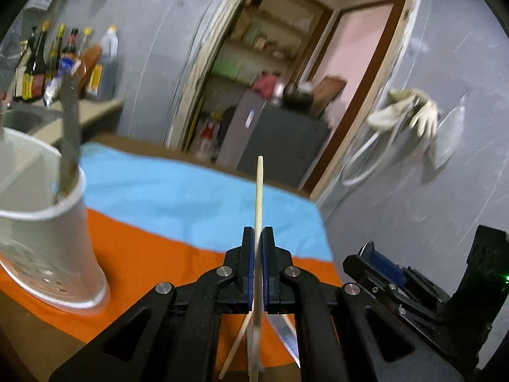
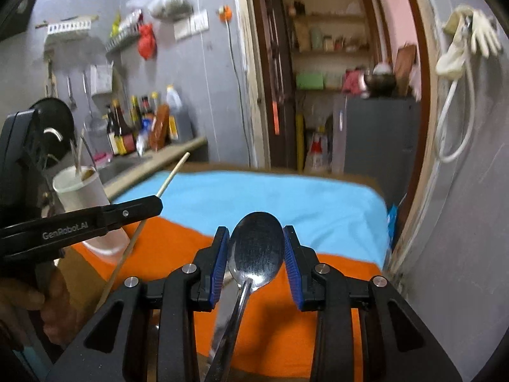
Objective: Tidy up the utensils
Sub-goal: 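Lift the chopstick and spoon over the white caddy and lower them in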
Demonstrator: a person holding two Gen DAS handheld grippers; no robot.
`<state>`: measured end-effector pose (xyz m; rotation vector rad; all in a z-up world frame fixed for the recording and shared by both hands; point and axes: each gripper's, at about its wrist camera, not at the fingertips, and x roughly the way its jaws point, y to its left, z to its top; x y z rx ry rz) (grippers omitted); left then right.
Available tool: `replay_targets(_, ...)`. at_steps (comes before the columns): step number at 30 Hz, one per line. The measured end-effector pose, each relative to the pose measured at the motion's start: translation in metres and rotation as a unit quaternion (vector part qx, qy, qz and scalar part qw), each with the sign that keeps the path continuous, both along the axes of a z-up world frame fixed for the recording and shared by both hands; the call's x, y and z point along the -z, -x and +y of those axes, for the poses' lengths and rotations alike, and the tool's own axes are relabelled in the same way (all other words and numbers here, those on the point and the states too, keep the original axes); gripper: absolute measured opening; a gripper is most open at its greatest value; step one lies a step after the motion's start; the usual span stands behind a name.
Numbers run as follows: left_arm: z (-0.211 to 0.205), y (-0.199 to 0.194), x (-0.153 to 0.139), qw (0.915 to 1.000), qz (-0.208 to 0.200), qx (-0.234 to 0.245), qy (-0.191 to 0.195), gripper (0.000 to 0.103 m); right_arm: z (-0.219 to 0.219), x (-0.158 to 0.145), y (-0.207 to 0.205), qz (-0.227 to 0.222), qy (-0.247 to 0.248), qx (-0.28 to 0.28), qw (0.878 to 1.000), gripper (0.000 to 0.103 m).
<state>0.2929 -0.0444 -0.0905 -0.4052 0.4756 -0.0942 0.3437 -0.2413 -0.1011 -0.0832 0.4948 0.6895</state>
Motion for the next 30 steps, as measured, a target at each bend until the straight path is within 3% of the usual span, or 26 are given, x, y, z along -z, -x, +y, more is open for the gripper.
replay_targets(8,0.030,0.034,-0.058,0.9960,-0.088,-0.003,0.018,0.002,0.016,-0.052,0.019,-0.046,-0.069,-0.023,0.996,0.032)
replay_targets(16,0.112,0.052,-0.108,0.9905,-0.132,-0.039,0.011,0.002,0.077,-0.108,0.032,-0.102,-0.142,-0.052,0.983,0.032)
replay_targets(21,0.175,0.058,-0.116,0.9828,-0.163,-0.084,0.019,0.002,0.118,-0.122,0.038,-0.126,-0.192,-0.062,0.971,0.032)
replay_targets(30,0.261,0.059,-0.088,0.9661,-0.195,-0.157,0.064,0.002,0.176,-0.111,0.047,-0.162,-0.235,-0.011,0.958,0.032)
